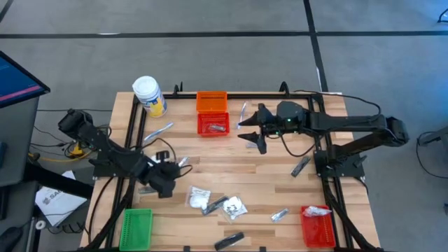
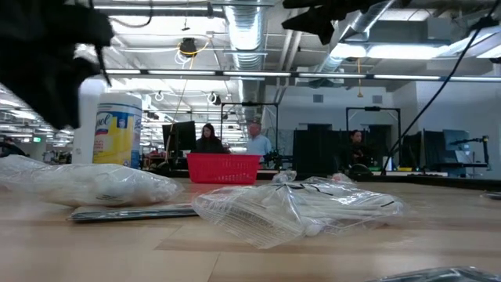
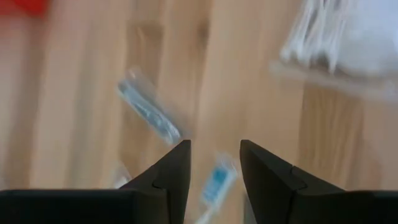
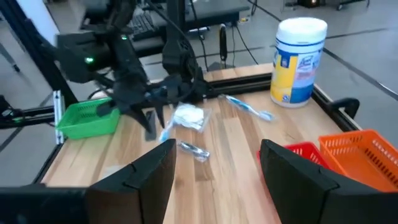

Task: Pick & Place Travel size toiletries
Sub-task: Put the blue toothbrush into the green basket

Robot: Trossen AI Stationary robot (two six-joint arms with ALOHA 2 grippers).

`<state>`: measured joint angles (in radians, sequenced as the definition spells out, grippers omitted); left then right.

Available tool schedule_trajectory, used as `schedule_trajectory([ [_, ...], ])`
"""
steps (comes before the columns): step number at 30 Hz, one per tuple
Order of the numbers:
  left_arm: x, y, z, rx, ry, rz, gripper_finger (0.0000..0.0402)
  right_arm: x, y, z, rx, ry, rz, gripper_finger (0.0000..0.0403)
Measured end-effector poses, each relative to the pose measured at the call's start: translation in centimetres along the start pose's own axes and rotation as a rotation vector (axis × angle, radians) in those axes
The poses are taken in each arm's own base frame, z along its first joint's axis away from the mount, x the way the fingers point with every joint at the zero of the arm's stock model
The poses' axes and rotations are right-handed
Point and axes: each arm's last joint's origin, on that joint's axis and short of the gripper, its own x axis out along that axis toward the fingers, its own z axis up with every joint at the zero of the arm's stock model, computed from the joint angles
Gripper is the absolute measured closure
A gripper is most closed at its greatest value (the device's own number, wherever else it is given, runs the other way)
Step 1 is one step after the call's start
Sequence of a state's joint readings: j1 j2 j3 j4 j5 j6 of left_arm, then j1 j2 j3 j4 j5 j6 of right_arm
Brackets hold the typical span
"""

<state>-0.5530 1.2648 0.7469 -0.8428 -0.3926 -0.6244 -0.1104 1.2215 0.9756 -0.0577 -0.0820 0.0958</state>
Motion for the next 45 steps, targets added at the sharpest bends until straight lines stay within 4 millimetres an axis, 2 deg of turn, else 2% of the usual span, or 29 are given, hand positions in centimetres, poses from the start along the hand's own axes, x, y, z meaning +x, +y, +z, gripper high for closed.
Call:
schedule_trajectory([
  [7, 1.3, -0.5, -3.7, -0.002, 0.235, -0.103, 0.0270, -0.2, -0.1, -0.1, 0.001, 0.011, -0.005, 0.0178],
  [18, 3.1, 0.4, -6.3, 0.182, 0.304, -0.057, 0.0270, -0.2, -0.1, 0.0, 0.001, 0.009, -0.004, 0.0178],
  [28, 3.0, 0.3, -6.0, 0.142, 0.285, -0.050, 0.0270, -0.1, -0.1, -0.1, 0.001, 0.011, -0.005, 0.0178],
  [36, 3.0, 0.5, -5.8, 0.170, 0.225, 0.022, 0.0270, -0.1, -0.1, -0.1, 0.001, 0.010, -0.005, 0.0178],
  [45, 3.6, 1.1, -5.6, 0.133, 0.246, 0.041, 0.0270, -0.2, -0.3, 0.1, -0.038, -0.004, -0.013, 0.0178],
])
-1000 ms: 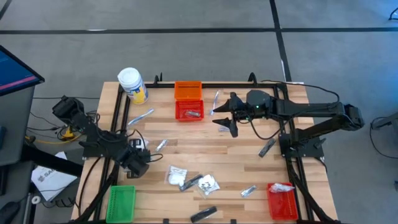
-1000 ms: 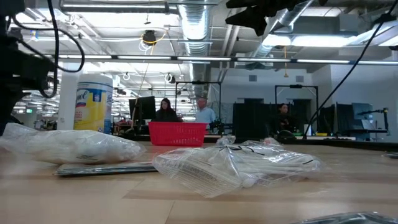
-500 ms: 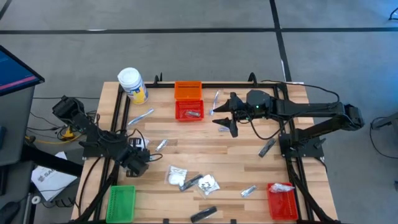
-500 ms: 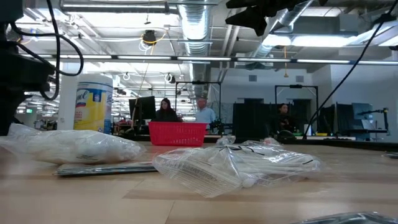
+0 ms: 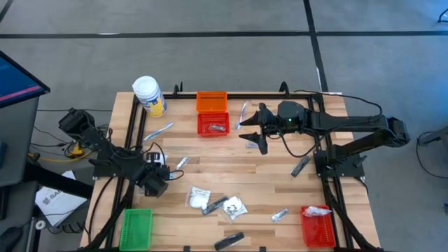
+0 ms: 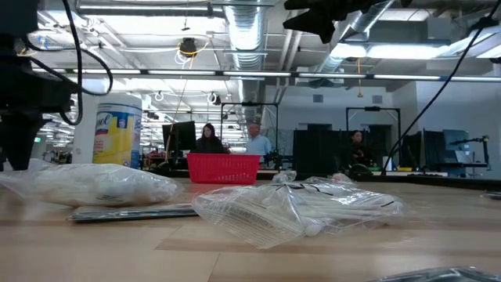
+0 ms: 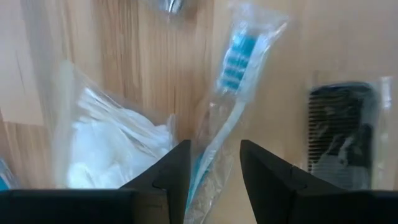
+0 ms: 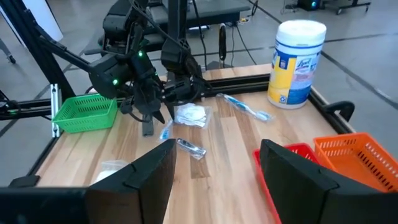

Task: Pick & Place Travel size toiletries
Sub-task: Put the blue toothbrush into the green basket

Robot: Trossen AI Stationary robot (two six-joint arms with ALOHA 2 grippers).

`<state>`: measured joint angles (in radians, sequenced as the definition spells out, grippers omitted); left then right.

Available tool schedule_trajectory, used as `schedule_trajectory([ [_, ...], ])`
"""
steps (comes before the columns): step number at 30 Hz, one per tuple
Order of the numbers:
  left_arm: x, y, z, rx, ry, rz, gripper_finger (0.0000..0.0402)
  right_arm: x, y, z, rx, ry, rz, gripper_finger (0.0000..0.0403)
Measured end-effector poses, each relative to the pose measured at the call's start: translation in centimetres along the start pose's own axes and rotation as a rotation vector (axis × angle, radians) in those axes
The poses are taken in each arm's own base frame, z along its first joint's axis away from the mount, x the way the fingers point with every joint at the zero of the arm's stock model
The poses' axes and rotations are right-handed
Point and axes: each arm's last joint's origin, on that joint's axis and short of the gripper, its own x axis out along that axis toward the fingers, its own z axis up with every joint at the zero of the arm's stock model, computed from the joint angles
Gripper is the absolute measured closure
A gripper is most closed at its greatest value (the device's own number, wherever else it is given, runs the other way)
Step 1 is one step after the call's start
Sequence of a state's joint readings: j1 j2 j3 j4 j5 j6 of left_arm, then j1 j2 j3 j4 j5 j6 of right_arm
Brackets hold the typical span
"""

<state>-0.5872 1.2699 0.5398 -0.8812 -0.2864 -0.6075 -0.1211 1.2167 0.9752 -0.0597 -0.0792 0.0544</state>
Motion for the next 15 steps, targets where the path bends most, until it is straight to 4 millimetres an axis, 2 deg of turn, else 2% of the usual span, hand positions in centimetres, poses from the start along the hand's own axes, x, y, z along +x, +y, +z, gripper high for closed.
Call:
schedule_trajectory([
  [7, 1.4, 0.8, 0.2, -0.084, 0.126, -0.073, 0.0270, 0.0, -0.1, -0.1, -0.027, 0.009, -0.003, 0.0178],
  [10, 1.6, 1.1, 0.5, -0.121, 0.153, -0.083, 0.0272, -0.6, -0.6, 1.2, -0.032, -0.008, -0.024, 0.0178],
  [12, 1.7, 1.4, 0.6, -0.163, 0.164, -0.089, 0.0283, -1.1, -1.0, 2.1, -0.044, -0.014, -0.043, 0.0178],
  [15, 1.9, 1.6, 0.8, -0.241, 0.175, -0.102, 0.0326, -1.6, -1.8, 2.8, -0.042, -0.008, -0.075, 0.0178],
])
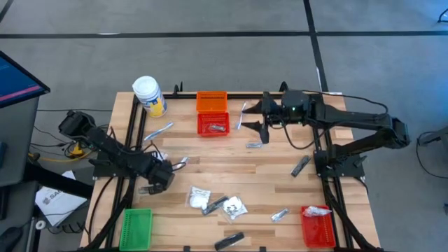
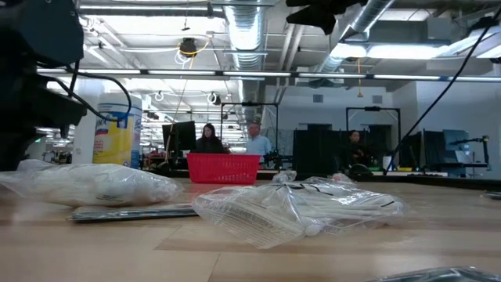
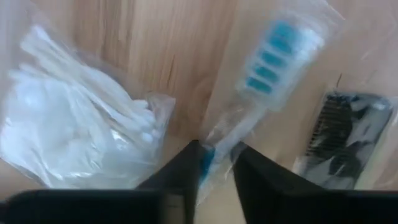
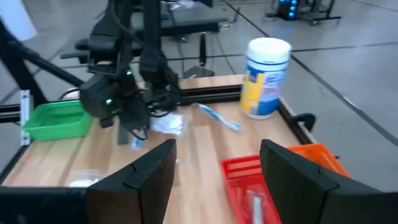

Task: Pick & Place Travel size toiletries
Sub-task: Put the blue toothbrush into the green basket

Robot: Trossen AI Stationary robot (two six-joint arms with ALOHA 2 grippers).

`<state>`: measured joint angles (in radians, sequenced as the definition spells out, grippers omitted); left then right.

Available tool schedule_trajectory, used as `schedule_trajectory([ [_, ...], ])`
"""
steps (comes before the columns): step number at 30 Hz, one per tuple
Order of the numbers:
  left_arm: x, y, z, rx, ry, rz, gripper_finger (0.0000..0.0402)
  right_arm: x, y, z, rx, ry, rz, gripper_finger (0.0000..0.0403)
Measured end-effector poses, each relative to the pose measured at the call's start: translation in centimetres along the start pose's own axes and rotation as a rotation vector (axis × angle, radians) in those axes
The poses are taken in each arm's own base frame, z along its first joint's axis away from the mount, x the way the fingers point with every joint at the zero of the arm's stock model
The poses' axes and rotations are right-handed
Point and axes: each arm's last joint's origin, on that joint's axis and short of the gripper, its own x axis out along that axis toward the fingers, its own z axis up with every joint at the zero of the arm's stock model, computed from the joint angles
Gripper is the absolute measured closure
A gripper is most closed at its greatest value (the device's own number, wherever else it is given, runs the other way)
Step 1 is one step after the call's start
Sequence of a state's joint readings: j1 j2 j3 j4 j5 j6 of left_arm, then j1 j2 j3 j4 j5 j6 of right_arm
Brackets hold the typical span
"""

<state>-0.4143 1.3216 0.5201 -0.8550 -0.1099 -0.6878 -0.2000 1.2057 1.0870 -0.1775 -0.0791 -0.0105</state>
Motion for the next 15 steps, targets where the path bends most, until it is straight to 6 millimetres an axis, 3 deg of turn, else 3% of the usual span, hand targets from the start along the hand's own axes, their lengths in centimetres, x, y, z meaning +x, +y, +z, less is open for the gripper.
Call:
schedule_trajectory([
  [3, 0.0, 0.4, 0.2, -0.069, 0.001, 0.008, 0.0379, -0.1, -0.6, 0.2, 0.007, -0.004, -0.021, 0.0178],
  [7, -0.5, 0.9, 0.6, -0.157, -0.026, 0.037, 0.0382, -0.2, -0.9, -0.5, 0.017, 0.065, -0.031, 0.0178],
  [12, -4.4, 0.8, 1.9, -0.251, -0.147, -0.036, 0.0396, 0.1, -0.9, -1.3, 0.028, 0.135, -0.029, 0.0178],
  [15, -7.6, 0.6, 2.9, -0.299, -0.309, -0.105, 0.0396, 0.1, -0.8, -1.2, 0.032, 0.133, -0.026, 0.0178],
])
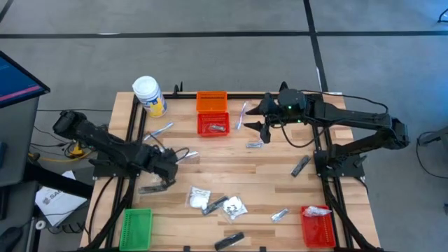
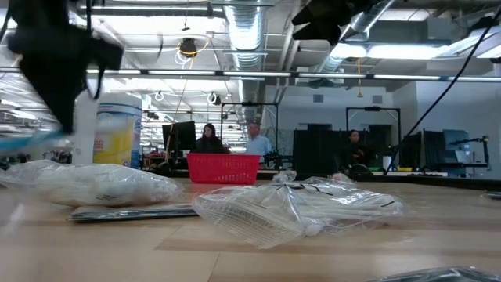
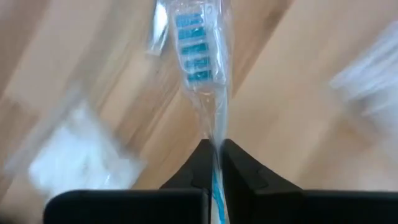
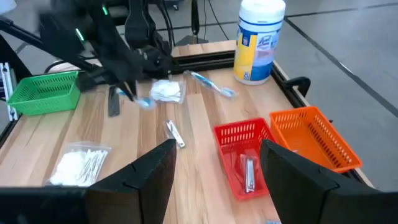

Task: Pick & Place Travel size toiletries
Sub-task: Put the blue toothbrush into the green basket

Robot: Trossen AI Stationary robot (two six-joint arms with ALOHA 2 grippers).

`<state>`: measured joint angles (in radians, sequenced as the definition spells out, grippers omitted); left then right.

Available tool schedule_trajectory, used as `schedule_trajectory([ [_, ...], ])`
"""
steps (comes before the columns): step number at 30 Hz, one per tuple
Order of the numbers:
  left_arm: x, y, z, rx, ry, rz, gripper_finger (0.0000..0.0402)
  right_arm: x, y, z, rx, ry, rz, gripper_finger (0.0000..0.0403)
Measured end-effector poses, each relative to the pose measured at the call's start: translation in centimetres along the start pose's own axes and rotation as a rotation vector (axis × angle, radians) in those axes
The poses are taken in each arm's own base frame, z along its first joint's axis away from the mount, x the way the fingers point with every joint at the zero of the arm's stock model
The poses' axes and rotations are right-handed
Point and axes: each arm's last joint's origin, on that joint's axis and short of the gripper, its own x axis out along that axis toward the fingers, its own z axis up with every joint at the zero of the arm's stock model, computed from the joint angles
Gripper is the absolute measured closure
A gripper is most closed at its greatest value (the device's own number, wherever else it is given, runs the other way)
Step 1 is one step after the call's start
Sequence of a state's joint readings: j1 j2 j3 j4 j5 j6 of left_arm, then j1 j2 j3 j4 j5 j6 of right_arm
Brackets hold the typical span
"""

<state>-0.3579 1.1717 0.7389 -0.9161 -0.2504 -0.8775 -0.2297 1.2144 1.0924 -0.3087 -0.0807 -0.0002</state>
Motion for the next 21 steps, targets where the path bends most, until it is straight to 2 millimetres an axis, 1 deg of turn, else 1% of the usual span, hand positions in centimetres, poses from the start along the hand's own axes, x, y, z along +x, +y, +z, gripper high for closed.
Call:
schedule_trajectory([
  [4, -2.9, -0.5, 0.8, -0.050, -0.094, -0.082, 0.0397, 0.0, 0.3, 0.0, -0.005, 0.003, 0.011, 0.0178],
  [6, -4.2, -0.7, 0.8, -0.069, -0.121, -0.128, 0.0397, 0.0, 0.5, 0.0, -0.008, 0.004, 0.018, 0.0178],
  [10, -5.5, -1.6, 0.2, -0.103, -0.121, -0.193, 0.0397, 0.0, 0.7, -0.1, -0.011, 0.007, 0.026, 0.0178],
  [15, -6.7, -3.5, -1.7, -0.180, -0.063, -0.269, 0.0398, 0.1, 0.7, -0.1, -0.010, 0.013, 0.025, 0.0178],
  [21, -8.2, -5.8, -4.8, -0.299, 0.031, -0.309, 0.0400, 0.3, 0.7, -0.6, -0.009, 0.025, 0.025, 0.0178],
])
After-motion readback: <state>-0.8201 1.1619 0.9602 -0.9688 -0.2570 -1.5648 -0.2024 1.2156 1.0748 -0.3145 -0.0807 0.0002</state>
